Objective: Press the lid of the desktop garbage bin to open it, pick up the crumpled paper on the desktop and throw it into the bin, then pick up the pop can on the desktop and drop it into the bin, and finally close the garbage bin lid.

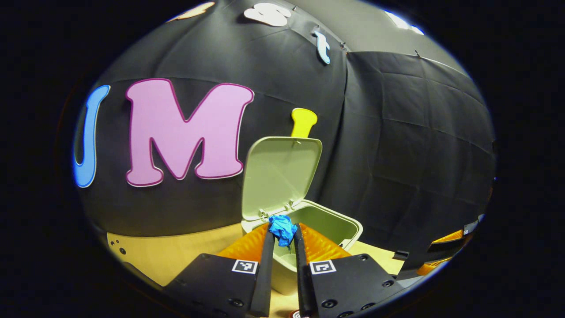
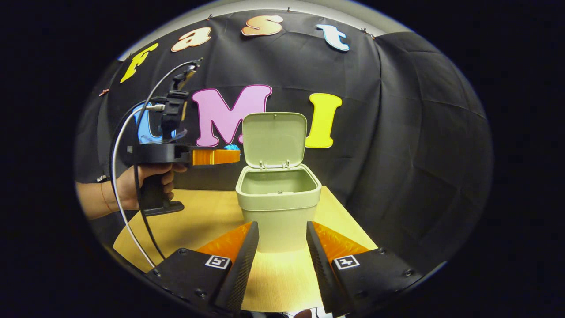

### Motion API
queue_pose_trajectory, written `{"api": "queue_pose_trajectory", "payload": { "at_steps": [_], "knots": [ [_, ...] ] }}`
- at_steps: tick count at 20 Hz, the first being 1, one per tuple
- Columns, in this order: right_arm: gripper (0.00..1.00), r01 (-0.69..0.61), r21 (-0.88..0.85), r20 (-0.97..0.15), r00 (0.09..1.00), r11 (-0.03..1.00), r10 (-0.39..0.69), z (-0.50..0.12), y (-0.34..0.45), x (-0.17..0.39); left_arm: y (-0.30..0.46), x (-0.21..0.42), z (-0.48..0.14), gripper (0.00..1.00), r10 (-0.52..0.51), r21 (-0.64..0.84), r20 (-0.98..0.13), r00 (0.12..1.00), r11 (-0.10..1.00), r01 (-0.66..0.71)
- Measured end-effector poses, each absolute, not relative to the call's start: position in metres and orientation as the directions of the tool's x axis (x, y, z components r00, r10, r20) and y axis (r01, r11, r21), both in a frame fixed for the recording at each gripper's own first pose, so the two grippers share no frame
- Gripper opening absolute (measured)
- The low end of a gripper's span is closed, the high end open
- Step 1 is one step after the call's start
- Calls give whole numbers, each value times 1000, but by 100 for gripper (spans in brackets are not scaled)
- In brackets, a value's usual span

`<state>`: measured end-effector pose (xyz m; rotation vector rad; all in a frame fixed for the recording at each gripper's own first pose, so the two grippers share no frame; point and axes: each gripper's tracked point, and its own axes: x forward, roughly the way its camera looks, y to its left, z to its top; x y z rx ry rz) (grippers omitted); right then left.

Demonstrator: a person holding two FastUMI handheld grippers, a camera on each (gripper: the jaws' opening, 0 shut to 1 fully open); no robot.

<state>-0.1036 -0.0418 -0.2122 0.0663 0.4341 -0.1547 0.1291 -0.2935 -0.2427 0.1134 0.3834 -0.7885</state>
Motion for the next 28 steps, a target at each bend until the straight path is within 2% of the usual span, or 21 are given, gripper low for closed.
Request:
{"api": "queue_pose_trajectory", "payload": {
  "at_steps": [8, 11, 15, 21, 25, 28],
  "knots": [
    [70, 189, 35, -436, 887, 981, -155, -217, -55, -112, -325, 146, -294, 27, -636, -70, -484, 601, 713, 698],
    [70, 193, 35, -441, 883, 981, -158, -218, -59, -113, -328, 149, -305, 32, -618, -55, -508, 601, 719, 693],
    [70, 202, 38, -443, 881, 979, -165, -220, -63, -114, -333, 143, -307, 45, -631, -57, -506, 589, 706, 706],
    [70, 204, 46, -452, 877, 978, -162, -226, -64, -116, -332, 144, -308, 58, -628, -48, -503, 594, 707, 706],
    [70, 192, 43, -460, 875, 980, -152, -232, -61, -115, -332, 143, -306, 64, -629, -47, -499, 596, 707, 706],
    [70, 166, 45, -483, 867, 985, -124, -248, -54, -114, -327, 138, -299, 64, -635, -51, -488, 599, 706, 707]
  ]
}}
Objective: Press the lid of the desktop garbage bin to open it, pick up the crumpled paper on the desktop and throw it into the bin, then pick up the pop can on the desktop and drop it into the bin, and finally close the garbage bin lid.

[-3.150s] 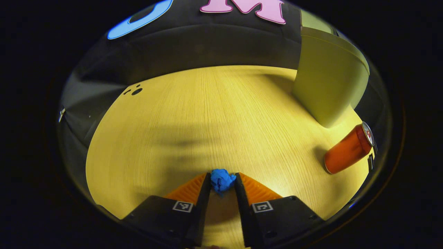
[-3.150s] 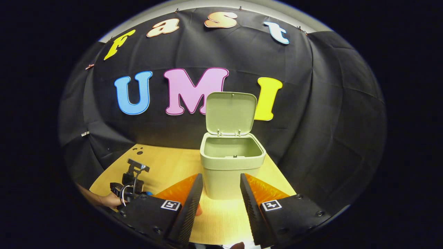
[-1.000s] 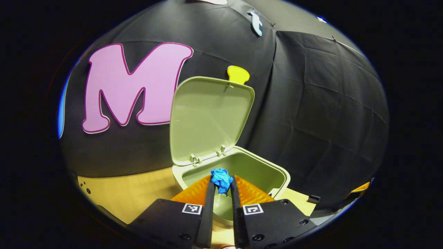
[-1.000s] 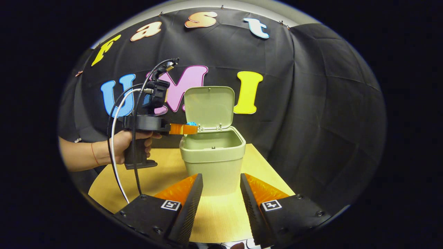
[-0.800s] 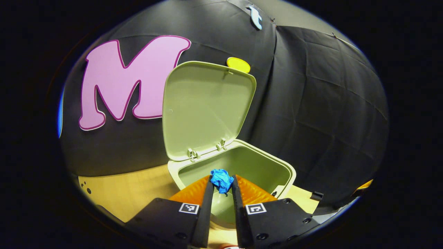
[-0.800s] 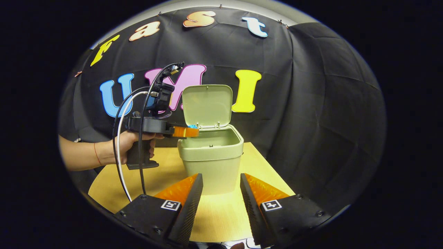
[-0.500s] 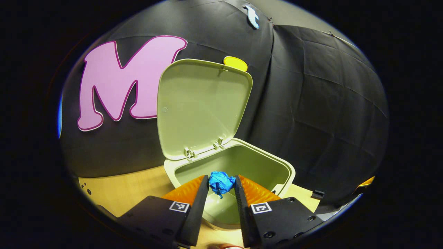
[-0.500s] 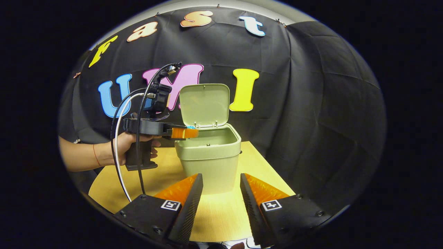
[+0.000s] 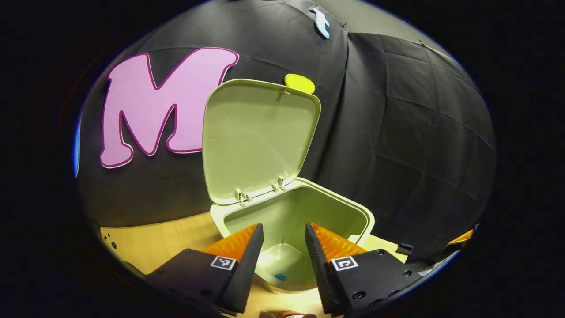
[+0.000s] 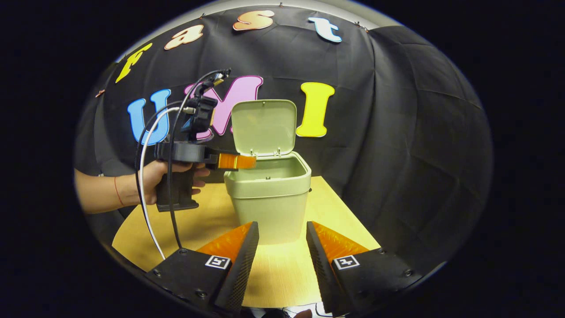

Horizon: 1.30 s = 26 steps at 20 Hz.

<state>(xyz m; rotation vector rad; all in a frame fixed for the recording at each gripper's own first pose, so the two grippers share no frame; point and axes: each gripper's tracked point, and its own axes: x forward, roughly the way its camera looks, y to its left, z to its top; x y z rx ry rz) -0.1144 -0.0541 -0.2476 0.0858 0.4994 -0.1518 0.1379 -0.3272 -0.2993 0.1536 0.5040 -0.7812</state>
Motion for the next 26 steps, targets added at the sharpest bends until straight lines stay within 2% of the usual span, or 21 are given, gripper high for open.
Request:
{"api": "queue_pose_trajectory", "payload": {
  "at_steps": [5, 11, 13, 17, 19, 20, 26],
  "knots": [
    [70, 67, 107, -565, 825, 992, 5, -298, -23, -119, -296, 120, -276, 64, -644, -69, -446, 622, 718, 693],
    [69, -34, 156, -620, 774, 987, 125, -337, 9, -121, -224, 96, -259, 65, -578, -61, -428, 694, 785, 616],
    [76, -56, 142, -629, 766, 988, 134, -346, 14, -119, -196, 89, -256, 64, -538, -37, -429, 726, 813, 581],
    [75, -108, 121, -636, 755, 987, 160, -357, 27, -112, -151, 72, -260, 64, -465, -22, -440, 768, 861, 509],
    [81, -131, 146, -636, 746, 980, 195, -363, 39, -110, -130, 62, -264, 64, -431, -44, -448, 784, 886, 462],
    [86, -135, 155, -635, 746, 979, 204, -366, 43, -109, -119, 57, -267, 64, -412, -53, -452, 791, 898, 437],
    [91, -146, 204, -642, 727, 968, 245, -397, 70, -104, -61, 33, -278, 64, -300, -31, -481, 824, 945, 326]
  ]
}}
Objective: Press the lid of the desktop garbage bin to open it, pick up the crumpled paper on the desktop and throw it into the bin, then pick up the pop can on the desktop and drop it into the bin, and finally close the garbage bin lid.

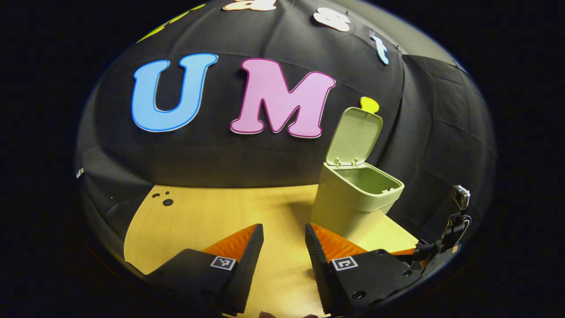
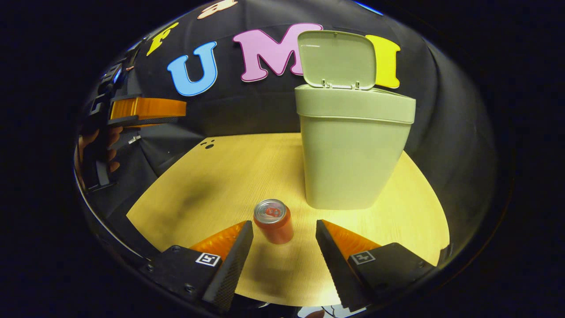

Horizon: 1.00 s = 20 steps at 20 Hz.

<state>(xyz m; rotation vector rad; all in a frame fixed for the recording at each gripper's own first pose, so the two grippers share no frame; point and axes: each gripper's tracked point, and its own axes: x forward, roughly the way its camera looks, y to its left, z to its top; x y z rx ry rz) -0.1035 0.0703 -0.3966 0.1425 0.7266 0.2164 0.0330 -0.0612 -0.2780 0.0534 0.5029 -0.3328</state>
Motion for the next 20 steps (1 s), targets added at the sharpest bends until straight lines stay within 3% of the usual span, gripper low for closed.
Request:
{"api": "queue_pose_trajectory", "payload": {
  "at_steps": [20],
  "knots": [
    [94, -183, 169, -717, 652, 969, 248, -469, 104, -62, 4, 16, -295, 64, -197, 17, -540, 819, 970, 244]
  ]
}}
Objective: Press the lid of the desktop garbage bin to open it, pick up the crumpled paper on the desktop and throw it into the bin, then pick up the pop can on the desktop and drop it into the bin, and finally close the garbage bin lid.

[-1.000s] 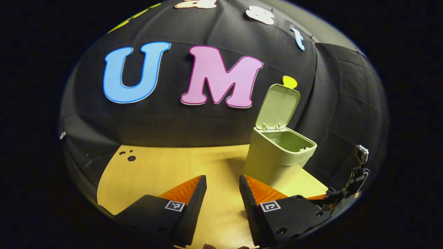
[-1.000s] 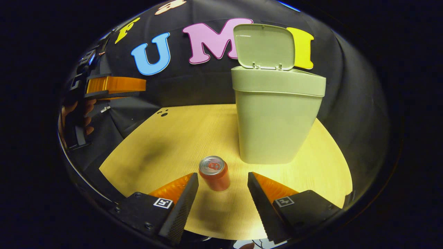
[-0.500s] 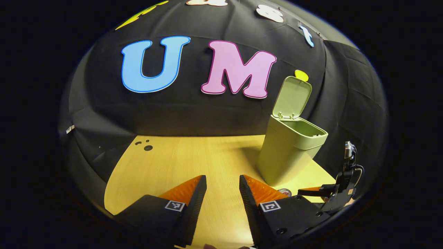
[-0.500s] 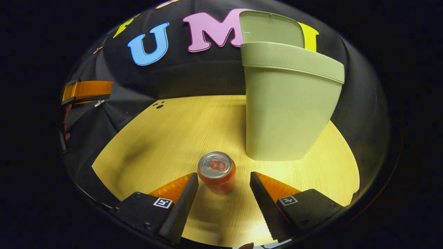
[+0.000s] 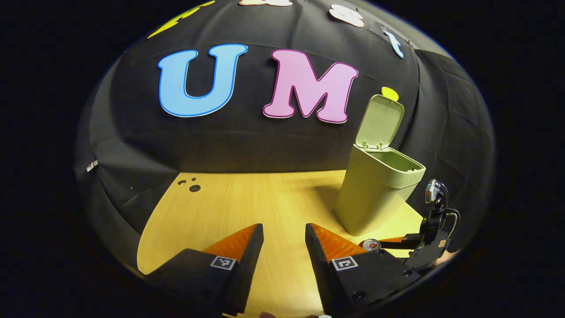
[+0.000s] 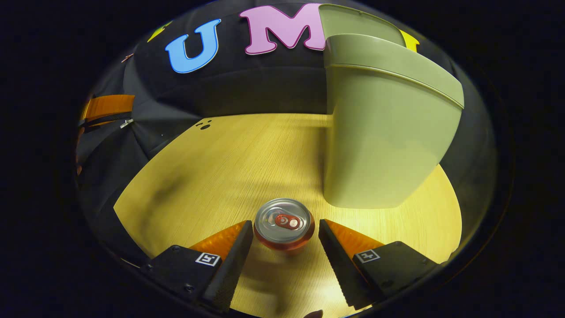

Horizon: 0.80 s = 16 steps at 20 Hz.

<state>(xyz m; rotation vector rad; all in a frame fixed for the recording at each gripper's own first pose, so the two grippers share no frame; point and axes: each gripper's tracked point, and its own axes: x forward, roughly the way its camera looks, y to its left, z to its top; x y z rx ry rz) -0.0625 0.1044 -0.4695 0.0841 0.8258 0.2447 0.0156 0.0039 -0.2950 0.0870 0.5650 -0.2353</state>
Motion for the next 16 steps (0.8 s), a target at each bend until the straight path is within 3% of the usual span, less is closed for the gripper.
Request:
{"api": "queue_pose_trajectory", "payload": {
  "at_steps": [5, 9, 16],
  "knots": [
    [94, -180, 163, -723, 647, 970, 242, -475, 106, -55, 7, 22, -300, 64, -192, 29, -553, 811, 968, 248],
    [86, -166, 148, -723, 655, 975, 221, -477, 101, -53, 9, 26, -303, 64, -192, 26, -558, 807, 968, 248],
    [84, -151, 158, -706, 674, 976, 219, -454, 95, -50, 7, 26, -306, 64, -198, 23, -564, 801, 967, 256]
  ]
}}
